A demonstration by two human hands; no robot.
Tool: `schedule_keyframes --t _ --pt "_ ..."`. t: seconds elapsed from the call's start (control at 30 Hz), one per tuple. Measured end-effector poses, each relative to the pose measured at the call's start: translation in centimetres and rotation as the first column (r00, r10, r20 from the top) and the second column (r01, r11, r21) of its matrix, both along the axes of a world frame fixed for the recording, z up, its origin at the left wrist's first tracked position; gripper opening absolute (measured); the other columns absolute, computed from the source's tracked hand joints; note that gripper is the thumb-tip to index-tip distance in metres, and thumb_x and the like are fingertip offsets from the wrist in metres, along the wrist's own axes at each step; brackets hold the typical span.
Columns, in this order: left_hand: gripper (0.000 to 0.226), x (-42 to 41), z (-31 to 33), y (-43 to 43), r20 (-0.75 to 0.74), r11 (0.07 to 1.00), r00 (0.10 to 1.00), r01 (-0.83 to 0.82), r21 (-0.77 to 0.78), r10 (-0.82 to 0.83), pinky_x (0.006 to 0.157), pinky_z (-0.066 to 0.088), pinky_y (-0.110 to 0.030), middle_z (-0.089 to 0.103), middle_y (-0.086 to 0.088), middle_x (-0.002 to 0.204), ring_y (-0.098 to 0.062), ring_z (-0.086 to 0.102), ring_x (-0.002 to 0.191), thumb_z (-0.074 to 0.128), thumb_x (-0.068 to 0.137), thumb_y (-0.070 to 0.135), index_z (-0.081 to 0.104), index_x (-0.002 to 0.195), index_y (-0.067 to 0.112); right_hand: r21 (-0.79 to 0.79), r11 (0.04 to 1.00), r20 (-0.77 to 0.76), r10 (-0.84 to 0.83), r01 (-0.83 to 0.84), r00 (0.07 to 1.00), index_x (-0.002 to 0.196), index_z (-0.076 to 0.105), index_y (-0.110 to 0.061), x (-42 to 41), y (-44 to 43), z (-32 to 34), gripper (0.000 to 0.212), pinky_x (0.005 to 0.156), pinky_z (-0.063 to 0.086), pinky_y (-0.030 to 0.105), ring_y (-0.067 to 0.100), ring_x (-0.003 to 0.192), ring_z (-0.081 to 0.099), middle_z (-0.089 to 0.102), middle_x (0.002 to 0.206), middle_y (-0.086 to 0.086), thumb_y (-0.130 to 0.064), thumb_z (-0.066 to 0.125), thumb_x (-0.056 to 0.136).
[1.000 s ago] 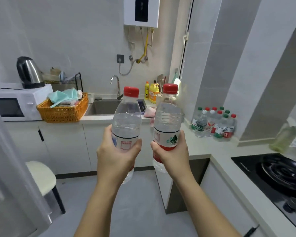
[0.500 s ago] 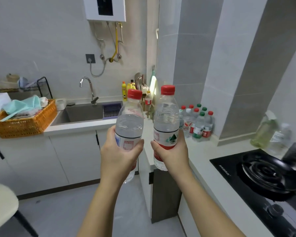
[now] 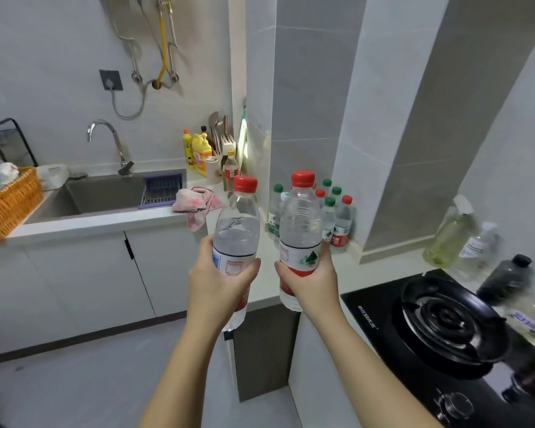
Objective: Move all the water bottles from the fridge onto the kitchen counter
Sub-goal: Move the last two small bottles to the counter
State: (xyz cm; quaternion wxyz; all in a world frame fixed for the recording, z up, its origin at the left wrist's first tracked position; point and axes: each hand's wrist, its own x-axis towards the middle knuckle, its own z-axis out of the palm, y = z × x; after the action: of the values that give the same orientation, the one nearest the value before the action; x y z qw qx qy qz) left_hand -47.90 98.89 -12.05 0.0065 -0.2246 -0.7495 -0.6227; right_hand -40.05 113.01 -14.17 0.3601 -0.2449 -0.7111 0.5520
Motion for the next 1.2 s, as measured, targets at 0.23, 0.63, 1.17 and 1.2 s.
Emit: schedule_keyframes --t 0.23,0.63,1.17,1.2 --pt "0.046 -5.2 -3.2 5.6 0.074 0.998 0.996 0.052 -0.032 -0.05 0.07 0.046 -0.018 0.062 0.014 0.099 0.004 0.061 0.085 0.081 0.069 0.029 0.05 0.1 0.045 -0.017 0.997 0.059 -0.073 0.074 0.996 0.122 0.051 -0.031 -4.4 5.7 -4.3 0.066 0.082 0.049 0.016 0.007 0.108 0.061 0.062 0.118 -0.007 -0.023 0.085 0.066" --pt "0.043 -17.6 -10.1 15.5 0.261 0.952 0.949 0.232 -0.198 -0.177 0.048 0.043 -0.009 0.063 0.01 0.083 0.008 0.056 0.056 0.077 0.07 0.007 0.054 0.093 0.035 -0.057 0.972 0.376 -0.19 0.227 0.907 0.108 0.052 -0.035 -13.8 14.7 -11.8 0.055 0.073 0.052 0.023 0.011 0.092 0.066 0.068 0.099 -0.015 -0.031 0.082 0.062" --pt "0.047 -20.0 -17.4 21.0 0.393 0.909 0.894 0.329 -0.256 -0.213 0.062 0.047 -0.023 0.067 0.009 0.091 -0.011 0.062 0.076 0.076 0.063 0.016 0.053 0.1 0.034 -0.086 0.921 0.501 -0.289 0.379 0.816 0.099 0.058 -0.016 -16.5 20.6 -19.6 0.055 0.066 0.054 0.033 0.025 0.084 0.067 0.067 0.094 0.005 -0.019 0.085 0.051" --pt "0.049 -19.9 -17.6 21.0 0.389 0.912 0.898 0.32 -0.256 -0.206 0.063 0.046 -0.021 0.066 0.01 0.094 -0.007 0.062 0.079 0.078 0.064 0.016 0.053 0.102 0.035 -0.087 0.921 0.493 -0.292 0.381 0.82 0.098 0.059 -0.016 -16.5 20.7 -20.1 0.055 0.065 0.056 0.035 0.026 0.083 0.067 0.067 0.093 0.005 -0.022 0.084 0.049"
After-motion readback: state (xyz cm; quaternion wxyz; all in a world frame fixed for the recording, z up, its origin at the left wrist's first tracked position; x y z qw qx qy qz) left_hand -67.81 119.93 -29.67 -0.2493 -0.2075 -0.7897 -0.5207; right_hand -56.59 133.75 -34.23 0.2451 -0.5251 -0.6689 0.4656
